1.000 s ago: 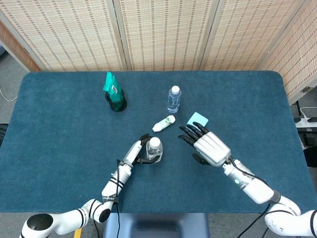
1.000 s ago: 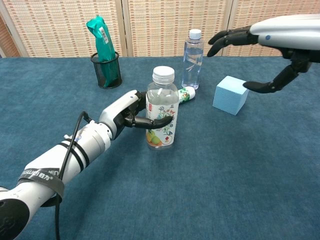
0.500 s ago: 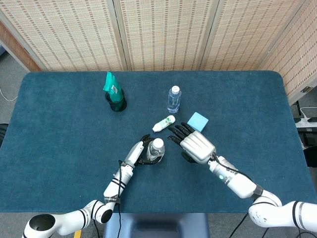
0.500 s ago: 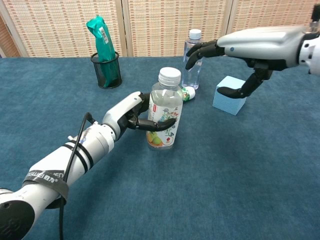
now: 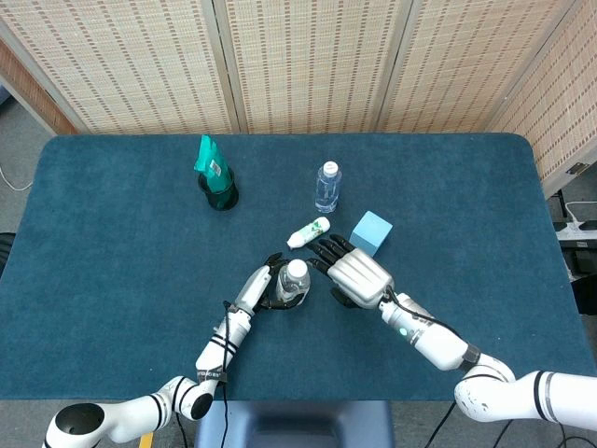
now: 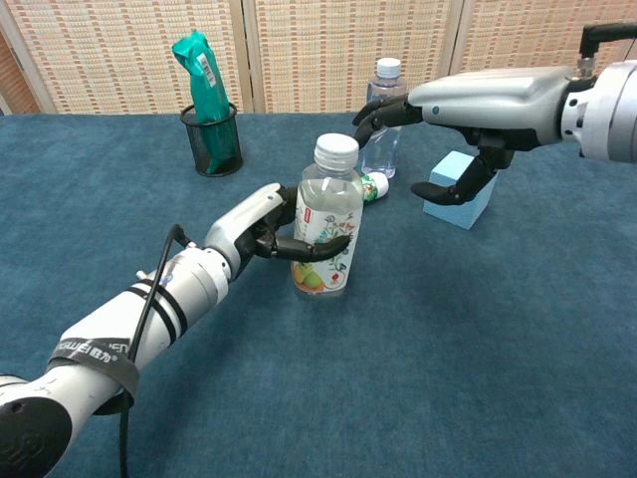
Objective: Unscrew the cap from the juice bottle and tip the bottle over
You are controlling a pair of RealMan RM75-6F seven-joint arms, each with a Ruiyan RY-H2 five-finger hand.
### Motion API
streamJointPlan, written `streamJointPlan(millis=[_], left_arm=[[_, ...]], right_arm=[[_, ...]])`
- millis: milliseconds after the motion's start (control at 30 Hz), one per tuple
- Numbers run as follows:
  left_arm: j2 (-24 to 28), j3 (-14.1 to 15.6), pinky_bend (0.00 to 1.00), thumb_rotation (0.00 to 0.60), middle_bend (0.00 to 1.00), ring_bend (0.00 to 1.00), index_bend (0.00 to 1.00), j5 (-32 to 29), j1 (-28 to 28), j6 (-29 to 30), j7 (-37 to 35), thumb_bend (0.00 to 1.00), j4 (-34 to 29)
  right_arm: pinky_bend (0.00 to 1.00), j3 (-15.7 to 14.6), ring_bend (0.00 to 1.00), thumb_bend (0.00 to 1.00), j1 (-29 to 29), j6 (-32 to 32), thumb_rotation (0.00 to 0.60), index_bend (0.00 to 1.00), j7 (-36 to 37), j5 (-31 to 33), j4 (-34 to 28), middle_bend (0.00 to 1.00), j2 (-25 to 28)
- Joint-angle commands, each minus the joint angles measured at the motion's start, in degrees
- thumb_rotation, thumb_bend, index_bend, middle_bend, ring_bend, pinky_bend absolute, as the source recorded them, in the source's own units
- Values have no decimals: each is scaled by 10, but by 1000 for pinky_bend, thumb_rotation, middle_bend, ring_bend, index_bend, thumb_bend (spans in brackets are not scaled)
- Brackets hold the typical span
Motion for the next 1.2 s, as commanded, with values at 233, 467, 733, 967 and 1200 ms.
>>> streamJointPlan(millis=[233,467,733,967,1200], left_arm=[[3,5,5,600,788,272,722,4,2,-5,-7,851,0],[6,9,22,600,802,279,724,11,-1,-8,-13,866,-1],[5,16,70,600,814,324,729,19,-5,-13,-15,898,3],[10,25,208,600,831,412,734,28,-13,-23,-12,934,2],[22,28,275,600,837,434,738,29,-18,-40,-26,950,-8]], right_arm=[[0,-4,0,448,14,-38,467,141,74,-16,2,0,22],[0,2,0,448,24,-69,333,154,164,-45,9,0,43],[0,0,0,448,32,-71,316,173,192,-65,19,0,47],[0,-4,0,448,40,-66,316,174,177,-65,17,0,48],[0,-4,0,448,47,-65,316,174,175,-60,7,0,50]])
